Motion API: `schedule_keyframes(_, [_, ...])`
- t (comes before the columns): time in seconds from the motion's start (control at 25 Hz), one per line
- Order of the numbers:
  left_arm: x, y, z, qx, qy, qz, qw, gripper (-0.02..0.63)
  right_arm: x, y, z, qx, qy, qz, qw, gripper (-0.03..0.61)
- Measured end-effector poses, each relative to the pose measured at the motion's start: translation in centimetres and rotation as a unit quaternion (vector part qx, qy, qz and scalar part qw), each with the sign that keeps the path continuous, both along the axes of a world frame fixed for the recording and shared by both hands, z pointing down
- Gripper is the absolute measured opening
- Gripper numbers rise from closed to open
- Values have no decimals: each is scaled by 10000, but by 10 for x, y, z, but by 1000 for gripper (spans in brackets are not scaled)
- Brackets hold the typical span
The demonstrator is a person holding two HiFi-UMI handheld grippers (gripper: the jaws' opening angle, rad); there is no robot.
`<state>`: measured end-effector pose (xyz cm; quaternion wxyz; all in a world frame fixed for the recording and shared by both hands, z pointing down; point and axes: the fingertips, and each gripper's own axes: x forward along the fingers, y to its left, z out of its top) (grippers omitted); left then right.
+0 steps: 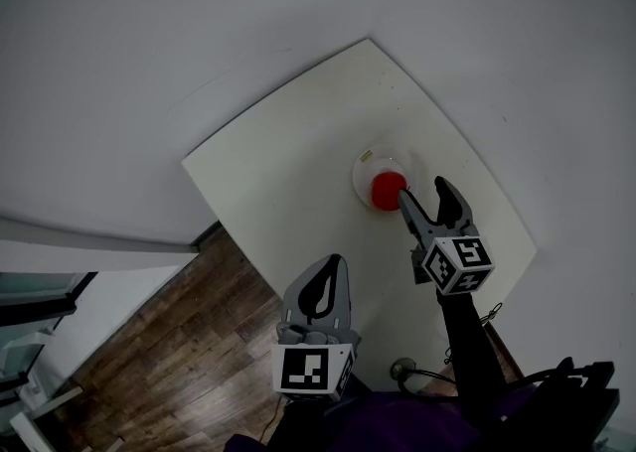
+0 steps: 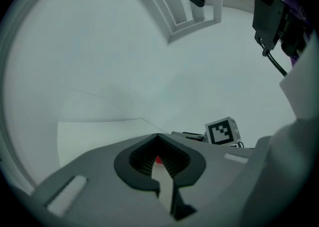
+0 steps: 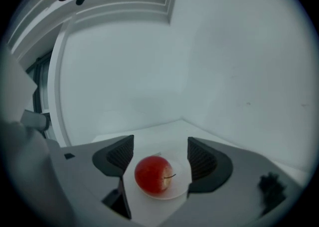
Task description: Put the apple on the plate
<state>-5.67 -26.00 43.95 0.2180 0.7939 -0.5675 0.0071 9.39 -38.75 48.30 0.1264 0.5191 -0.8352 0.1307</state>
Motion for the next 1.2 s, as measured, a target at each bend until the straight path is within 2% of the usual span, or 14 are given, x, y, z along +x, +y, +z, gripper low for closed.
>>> schedule_keyframes(0.24, [7,17,-39,278,-86,1,9996,8,20,38,-108,1024,-475,261,9933,335])
schedule_keyframes(0.28, [8,19,-44,322,-103,-3,9994,8,25,44,-120,1168,-515,355,9912,298])
schedule_keyframes(0.36, [9,24,-51,395,-126,-13,9991,8,34,56,-140,1416,-551,561,9868,91])
schedule_keyframes(0.4, [9,26,-55,427,-124,-24,9990,8,37,62,-146,1489,-541,611,9855,46])
schedule_keyframes(0.64, [18,39,-78,674,-164,-16,9976,8,47,84,-167,1620,-522,614,9835,14])
schedule_keyframes(1.2, [32,61,-102,954,-252,73,9951,8,52,105,-184,1762,-504,501,9818,12])
